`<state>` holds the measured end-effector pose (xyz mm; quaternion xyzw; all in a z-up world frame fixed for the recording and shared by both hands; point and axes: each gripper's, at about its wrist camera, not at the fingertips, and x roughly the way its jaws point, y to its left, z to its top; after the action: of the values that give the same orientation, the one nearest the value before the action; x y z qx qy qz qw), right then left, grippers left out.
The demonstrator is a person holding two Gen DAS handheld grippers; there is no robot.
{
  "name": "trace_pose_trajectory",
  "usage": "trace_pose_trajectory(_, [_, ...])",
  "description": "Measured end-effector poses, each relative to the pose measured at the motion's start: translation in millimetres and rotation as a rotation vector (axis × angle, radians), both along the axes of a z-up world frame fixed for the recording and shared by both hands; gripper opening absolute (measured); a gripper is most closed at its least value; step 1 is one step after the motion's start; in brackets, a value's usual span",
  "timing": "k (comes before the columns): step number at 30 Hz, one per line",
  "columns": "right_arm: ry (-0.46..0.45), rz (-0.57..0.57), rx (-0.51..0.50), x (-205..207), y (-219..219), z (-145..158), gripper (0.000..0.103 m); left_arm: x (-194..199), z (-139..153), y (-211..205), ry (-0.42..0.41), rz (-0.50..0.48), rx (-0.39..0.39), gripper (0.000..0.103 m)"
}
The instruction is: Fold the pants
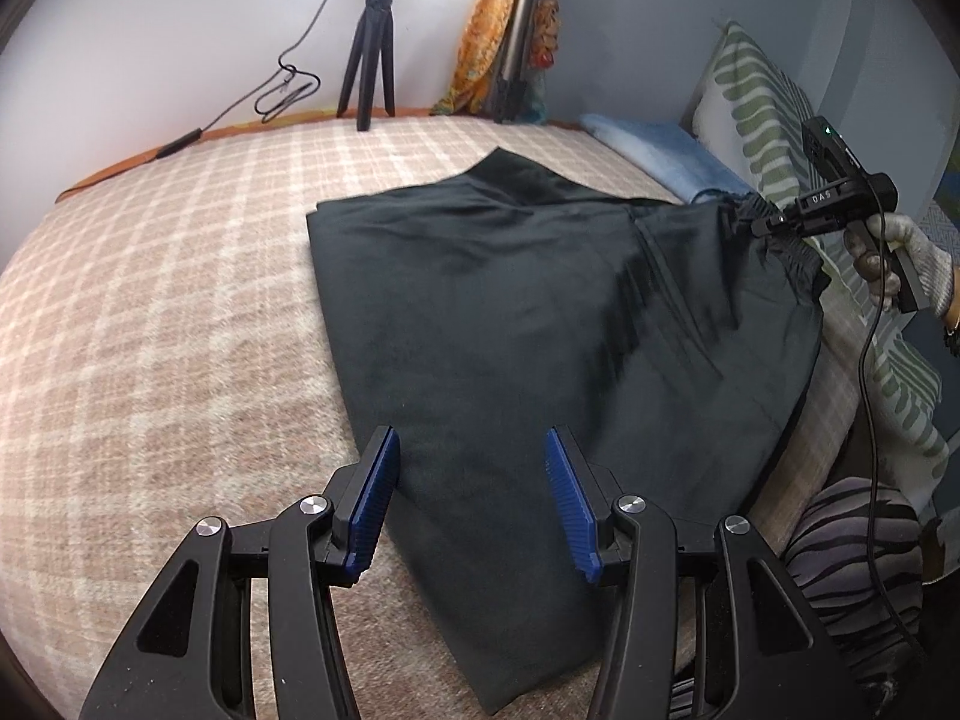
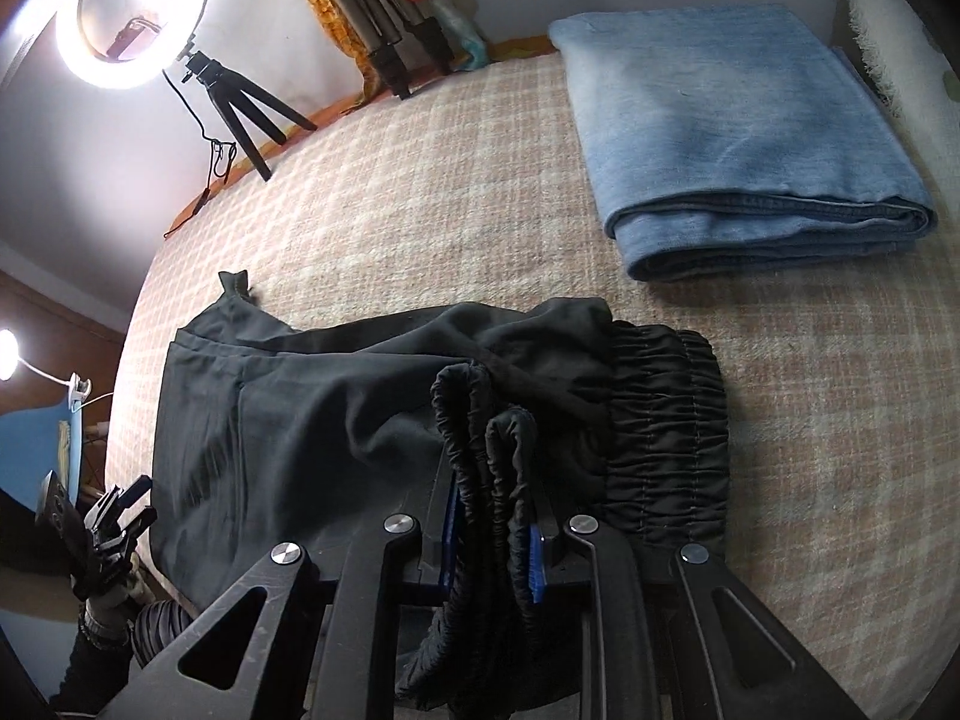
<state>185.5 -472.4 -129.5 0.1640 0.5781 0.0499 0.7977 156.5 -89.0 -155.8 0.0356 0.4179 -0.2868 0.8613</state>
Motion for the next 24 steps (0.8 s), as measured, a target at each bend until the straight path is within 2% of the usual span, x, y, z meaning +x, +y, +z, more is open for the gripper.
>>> trace_pose_trajectory(4, [-0.007, 0.009, -0.032, 0.1, 0.7, -2.0, 0.019, -2.2, -1.1, -0.2, 0.008, 0.002, 0.005, 0.049])
trace_pose_trajectory(5, [-0.006, 0.005, -0.056, 0.2, 0.4, -1.9, 0.029, -2.5, -1.2, 0.7, 0.010, 0.006, 0.004, 0.049])
trace_pose_trajectory(9, [-0.030, -0.004, -0.113, -3.8, 1.3, 7.7, 0.038, -3.0, -0.8, 9.3, 0.047, 0.042, -0.046, 0.049])
trace_pose_trajectory(12, [-0.067, -0.008, -0.185, -10.3, 6.2, 20.5, 0.052, -1.7, -1.3, 18.3, 0.089, 0.085, -0.106, 0.052])
trace_pose_trajectory(14, [-0.099, -0.032, -0.206, -15.9, 8.2, 30.1, 0.065, -2.1, -0.9, 22.1, 0.099, 0.108, -0.131, 0.052])
trace_pose_trajectory(17, [-0.142, -0.055, -0.241, -22.8, 11.5, 41.9, 0.067, -3.8, -0.6, 27.8, 0.110, 0.135, -0.151, 0.052])
trace_pose_trajectory(20, [-0.186, -0.062, -0.153, -30.1, 18.7, 54.1, 0.067, -7.3, -3.8, 31.3, 0.138, 0.152, -0.177, 0.052])
trace_pose_trajectory(24, [-0.241, -0.030, -0.096, -35.9, 44.0, 69.1, 0.067, -13.0, -7.9, 35.3, 0.162, 0.182, -0.210, 0.052])
